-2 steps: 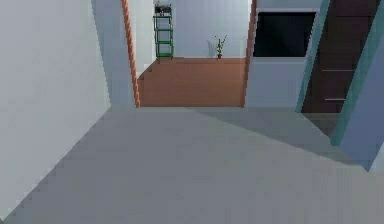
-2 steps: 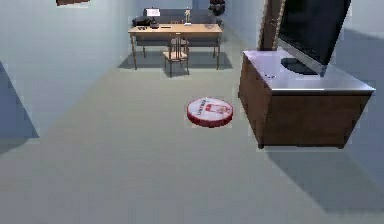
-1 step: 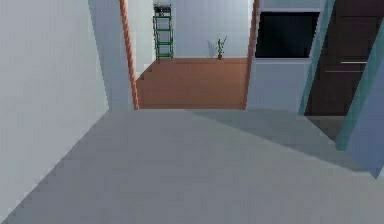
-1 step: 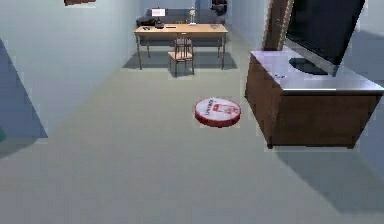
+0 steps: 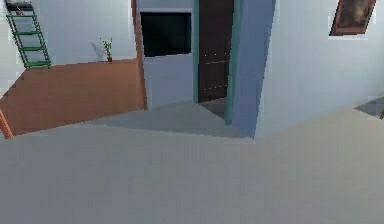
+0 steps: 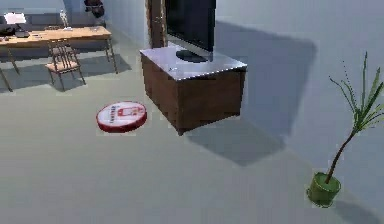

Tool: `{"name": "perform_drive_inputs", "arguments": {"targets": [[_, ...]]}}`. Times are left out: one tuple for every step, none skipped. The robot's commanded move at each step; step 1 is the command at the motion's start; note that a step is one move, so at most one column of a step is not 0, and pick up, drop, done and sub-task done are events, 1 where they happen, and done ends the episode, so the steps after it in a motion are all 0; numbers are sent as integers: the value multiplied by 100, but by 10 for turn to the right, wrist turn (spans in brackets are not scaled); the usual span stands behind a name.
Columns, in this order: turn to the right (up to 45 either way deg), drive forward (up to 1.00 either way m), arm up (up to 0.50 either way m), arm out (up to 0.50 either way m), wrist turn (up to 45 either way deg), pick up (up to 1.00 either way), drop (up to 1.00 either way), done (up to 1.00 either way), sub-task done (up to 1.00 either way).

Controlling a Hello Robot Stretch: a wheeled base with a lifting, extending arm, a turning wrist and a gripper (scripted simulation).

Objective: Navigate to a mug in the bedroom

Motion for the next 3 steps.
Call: {"name": "perform_drive_inputs", "arguments": {"targets": [[0, 100, 0, 0, 0, 0, 0, 0, 0], [0, 100, 0, 0, 0, 0, 0, 0, 0], [0, 55, 0, 0, 0, 0, 0, 0, 0]]}}
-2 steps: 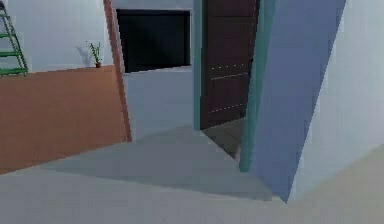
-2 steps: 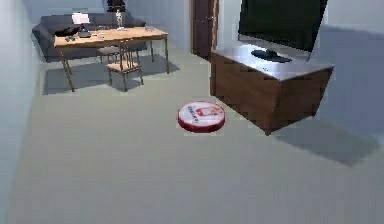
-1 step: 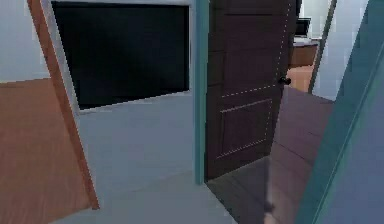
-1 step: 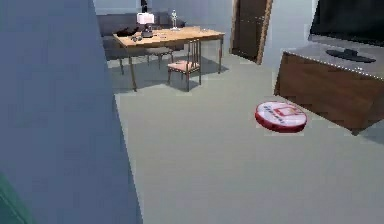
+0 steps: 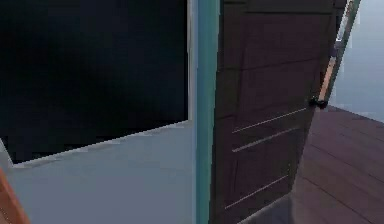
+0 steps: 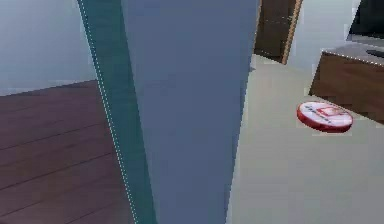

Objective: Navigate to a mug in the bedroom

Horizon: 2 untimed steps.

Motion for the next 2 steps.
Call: {"name": "perform_drive_inputs", "arguments": {"targets": [[330, 0, 0, 0, 0, 0, 0, 0, 0], [0, 80, 0, 0, 0, 0, 0, 0, 0]]}}
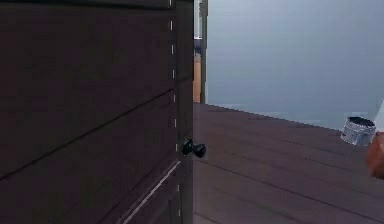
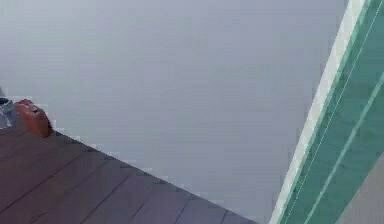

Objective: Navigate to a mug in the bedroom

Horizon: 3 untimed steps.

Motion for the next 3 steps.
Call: {"name": "perform_drive_inputs", "arguments": {"targets": [[300, 0, 0, 0, 0, 0, 0, 0, 0], [0, 45, 0, 0, 0, 0, 0, 0, 0], [-150, 0, 0, 0, 0, 0, 0, 0, 0]]}}
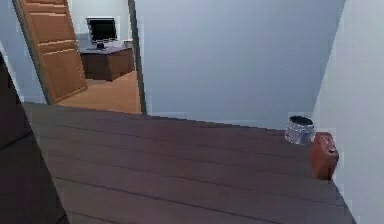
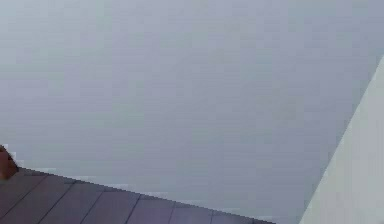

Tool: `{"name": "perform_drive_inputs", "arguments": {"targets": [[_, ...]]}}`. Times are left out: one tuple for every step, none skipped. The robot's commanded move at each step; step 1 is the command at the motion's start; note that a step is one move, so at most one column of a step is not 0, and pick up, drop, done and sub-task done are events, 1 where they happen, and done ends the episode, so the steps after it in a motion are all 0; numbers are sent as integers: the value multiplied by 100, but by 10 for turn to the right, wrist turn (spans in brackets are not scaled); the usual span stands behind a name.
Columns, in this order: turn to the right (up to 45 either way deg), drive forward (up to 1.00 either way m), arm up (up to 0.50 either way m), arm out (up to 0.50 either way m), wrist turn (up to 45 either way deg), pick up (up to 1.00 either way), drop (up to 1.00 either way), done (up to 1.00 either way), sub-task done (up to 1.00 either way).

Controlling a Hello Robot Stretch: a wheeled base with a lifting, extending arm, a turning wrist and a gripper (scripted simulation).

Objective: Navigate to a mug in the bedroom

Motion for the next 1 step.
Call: {"name": "perform_drive_inputs", "arguments": {"targets": [[0, 65, 0, 0, 0, 0, 0, 0, 0]]}}
